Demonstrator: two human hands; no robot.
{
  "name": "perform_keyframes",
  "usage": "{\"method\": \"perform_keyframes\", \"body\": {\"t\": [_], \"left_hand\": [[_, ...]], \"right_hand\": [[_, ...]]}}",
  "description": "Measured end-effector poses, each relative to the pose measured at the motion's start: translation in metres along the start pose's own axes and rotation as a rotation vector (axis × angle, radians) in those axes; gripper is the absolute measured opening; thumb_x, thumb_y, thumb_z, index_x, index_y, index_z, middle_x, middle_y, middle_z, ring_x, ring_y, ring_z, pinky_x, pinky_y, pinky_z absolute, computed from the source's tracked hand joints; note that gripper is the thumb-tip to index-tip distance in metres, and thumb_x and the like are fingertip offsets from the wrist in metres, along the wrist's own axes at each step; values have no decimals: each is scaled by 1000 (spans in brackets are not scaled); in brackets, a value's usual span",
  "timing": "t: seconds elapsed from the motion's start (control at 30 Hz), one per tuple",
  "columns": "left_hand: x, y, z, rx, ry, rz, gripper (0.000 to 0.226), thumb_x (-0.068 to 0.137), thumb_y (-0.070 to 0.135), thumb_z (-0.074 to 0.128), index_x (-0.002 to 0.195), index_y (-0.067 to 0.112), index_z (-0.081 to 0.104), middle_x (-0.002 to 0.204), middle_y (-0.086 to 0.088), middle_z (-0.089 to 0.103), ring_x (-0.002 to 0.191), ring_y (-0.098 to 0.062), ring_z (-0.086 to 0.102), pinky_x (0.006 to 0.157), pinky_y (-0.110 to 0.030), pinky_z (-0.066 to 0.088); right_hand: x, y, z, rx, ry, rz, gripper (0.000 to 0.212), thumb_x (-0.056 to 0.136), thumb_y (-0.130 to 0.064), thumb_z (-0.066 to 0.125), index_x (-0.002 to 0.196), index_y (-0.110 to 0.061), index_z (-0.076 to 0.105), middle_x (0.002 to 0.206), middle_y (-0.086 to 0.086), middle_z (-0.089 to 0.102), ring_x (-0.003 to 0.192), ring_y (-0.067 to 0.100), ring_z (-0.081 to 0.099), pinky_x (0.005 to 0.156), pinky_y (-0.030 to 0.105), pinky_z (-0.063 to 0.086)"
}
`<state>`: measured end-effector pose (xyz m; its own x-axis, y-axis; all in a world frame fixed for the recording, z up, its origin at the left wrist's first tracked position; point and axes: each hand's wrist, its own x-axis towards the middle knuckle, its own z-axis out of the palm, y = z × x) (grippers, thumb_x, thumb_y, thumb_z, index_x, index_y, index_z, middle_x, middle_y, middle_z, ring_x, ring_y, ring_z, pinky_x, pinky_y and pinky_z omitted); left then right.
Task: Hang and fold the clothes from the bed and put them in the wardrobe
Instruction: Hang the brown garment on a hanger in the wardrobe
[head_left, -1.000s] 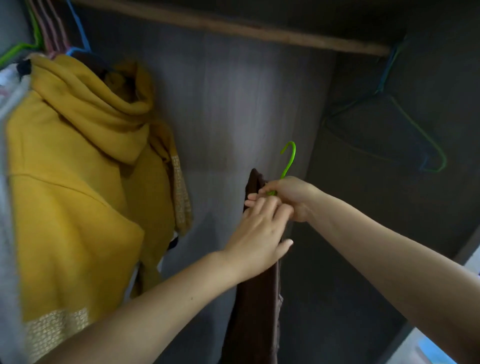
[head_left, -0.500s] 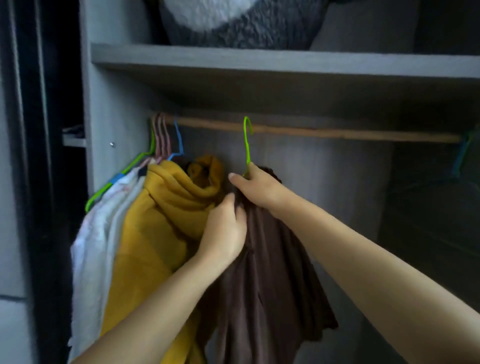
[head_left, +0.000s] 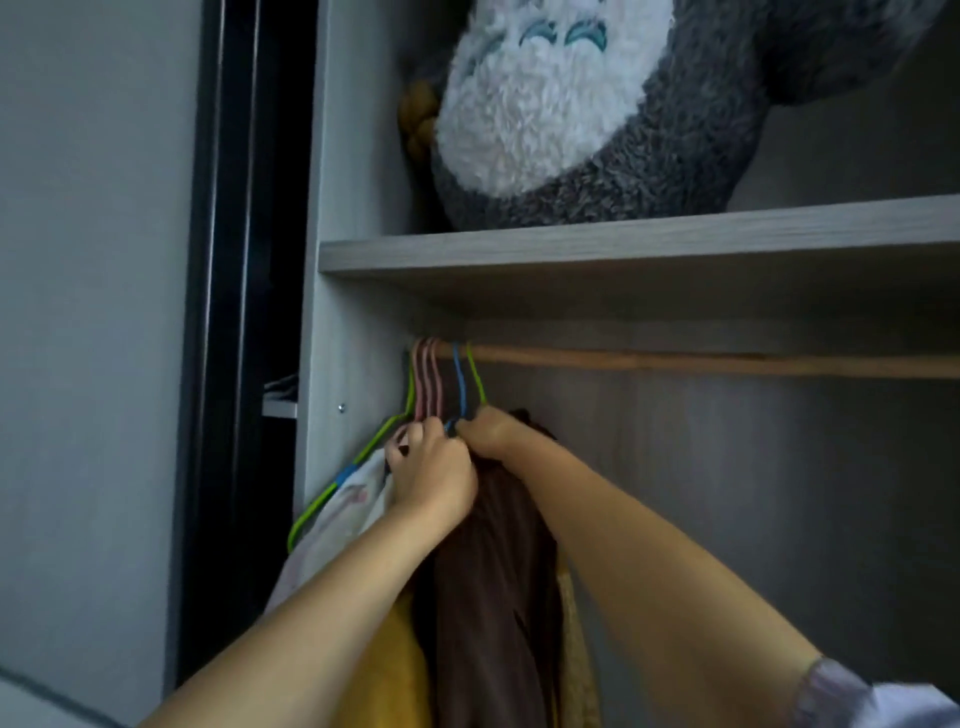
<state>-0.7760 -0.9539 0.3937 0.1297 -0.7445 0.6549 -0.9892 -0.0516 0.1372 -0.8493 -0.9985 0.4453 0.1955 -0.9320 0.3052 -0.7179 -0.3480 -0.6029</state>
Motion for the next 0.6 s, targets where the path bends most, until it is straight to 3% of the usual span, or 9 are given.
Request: {"method": "perform_keyframes", "body": {"t": [0.13, 0.27, 0.4, 0.5, 0.6], "left_hand": [[-13, -19, 24, 132, 70, 108, 47, 93, 22, 39, 140, 20, 41, 141, 1, 34, 136, -22, 24, 115, -56, 6], [-22, -15, 12, 184, 159, 147, 51, 92, 20, 40, 142, 16, 36, 142, -5, 34, 138, -25, 22, 112, -62, 1], [-45, 17, 2, 85, 226, 291, 52, 91, 27, 49, 141, 24, 39, 142, -5, 38, 137, -25, 25, 112, -60, 4], [-74, 57, 12, -82, 170, 414, 45, 93, 28, 49, 138, 24, 45, 136, -2, 45, 133, -23, 32, 113, -57, 6], [-122, 108, 38, -236, 11, 556, 42, 96, 28, 45, 137, 23, 46, 133, 0, 49, 129, -21, 38, 114, -52, 12]], "right_hand": [[11, 9, 28, -36, 16, 14, 68, 102, -28, 38, 149, 6, 3, 151, 28, 28, 140, 36, 29, 112, 46, 28], [-6, 27, 17, 7, 109, -62, 63, 100, -38, 38, 151, -10, 15, 153, 20, 27, 143, 33, 24, 114, 51, 24], [-60, 95, -13, -4, 242, -43, 63, 101, -39, 37, 153, -16, 9, 157, 11, 24, 143, 28, 24, 115, 48, 23], [-127, 161, -38, -64, 322, 33, 59, 102, -29, 41, 153, -14, 15, 155, 13, 29, 141, 28, 29, 115, 37, 24], [-220, 222, -59, -124, 339, 161, 51, 99, -19, 45, 148, -12, 31, 144, 14, 46, 131, 28, 44, 103, 26, 33]]}}
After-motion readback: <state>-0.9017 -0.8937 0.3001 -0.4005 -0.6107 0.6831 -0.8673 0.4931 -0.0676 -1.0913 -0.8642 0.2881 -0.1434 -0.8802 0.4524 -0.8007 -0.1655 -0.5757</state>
